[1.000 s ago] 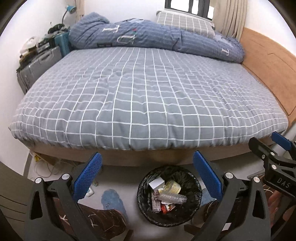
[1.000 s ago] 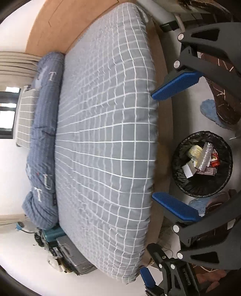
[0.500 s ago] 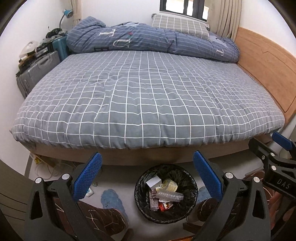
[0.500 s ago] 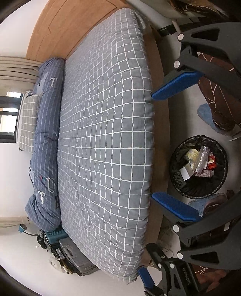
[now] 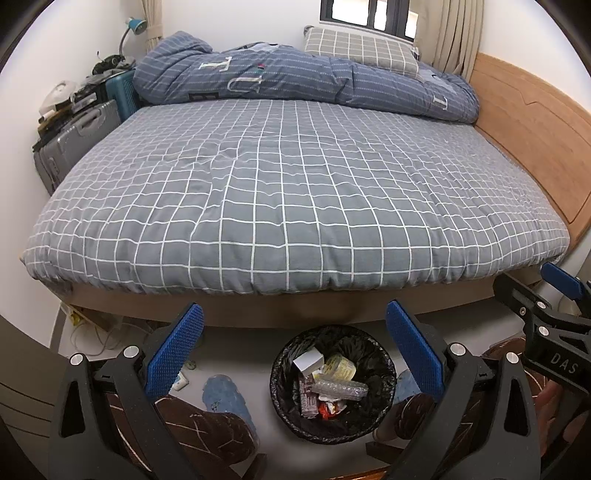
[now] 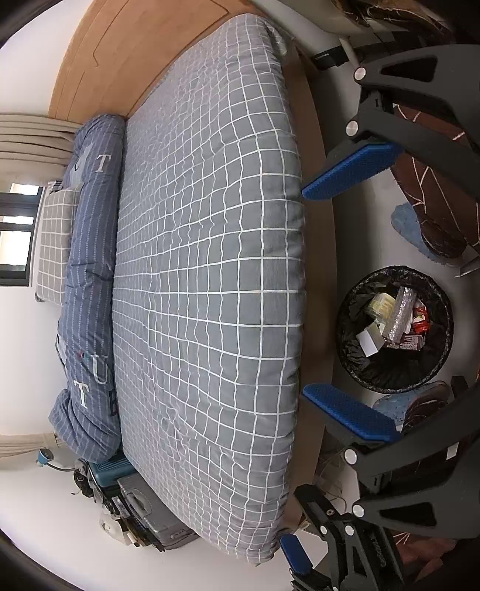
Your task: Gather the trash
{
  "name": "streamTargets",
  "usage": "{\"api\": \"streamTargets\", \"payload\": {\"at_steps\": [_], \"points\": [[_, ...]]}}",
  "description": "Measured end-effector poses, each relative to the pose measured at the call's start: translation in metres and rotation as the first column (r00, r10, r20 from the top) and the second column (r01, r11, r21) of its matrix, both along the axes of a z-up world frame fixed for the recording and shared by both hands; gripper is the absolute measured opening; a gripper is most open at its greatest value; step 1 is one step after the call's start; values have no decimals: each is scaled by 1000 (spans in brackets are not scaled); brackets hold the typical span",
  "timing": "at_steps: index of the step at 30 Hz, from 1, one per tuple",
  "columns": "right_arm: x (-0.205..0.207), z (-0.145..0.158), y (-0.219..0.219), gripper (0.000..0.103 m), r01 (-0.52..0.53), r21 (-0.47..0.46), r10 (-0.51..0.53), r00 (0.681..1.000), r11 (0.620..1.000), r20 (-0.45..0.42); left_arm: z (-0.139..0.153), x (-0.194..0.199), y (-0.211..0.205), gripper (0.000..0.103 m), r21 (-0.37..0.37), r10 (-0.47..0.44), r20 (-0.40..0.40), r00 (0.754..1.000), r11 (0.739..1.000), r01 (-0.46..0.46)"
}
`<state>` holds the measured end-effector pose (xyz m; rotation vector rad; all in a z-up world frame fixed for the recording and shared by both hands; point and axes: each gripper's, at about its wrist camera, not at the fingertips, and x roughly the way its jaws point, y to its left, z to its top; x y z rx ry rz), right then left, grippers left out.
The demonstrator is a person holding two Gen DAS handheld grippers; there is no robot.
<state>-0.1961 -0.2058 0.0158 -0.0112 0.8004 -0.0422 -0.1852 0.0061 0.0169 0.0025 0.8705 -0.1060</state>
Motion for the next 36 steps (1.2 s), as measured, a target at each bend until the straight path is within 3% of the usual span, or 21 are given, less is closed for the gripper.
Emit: {"api": "streamTargets", "payload": {"at_steps": [21,36], "points": [[0,-3,-1,95,2,2,-2,1000,1000,-6,0,3,1,97,34,33,-9,999,999,-32],[2,-6,4,95,-7,-2,7,1000,1000,-11,-3,1,-3,97,42,4,-12,1000,999,-3]]}}
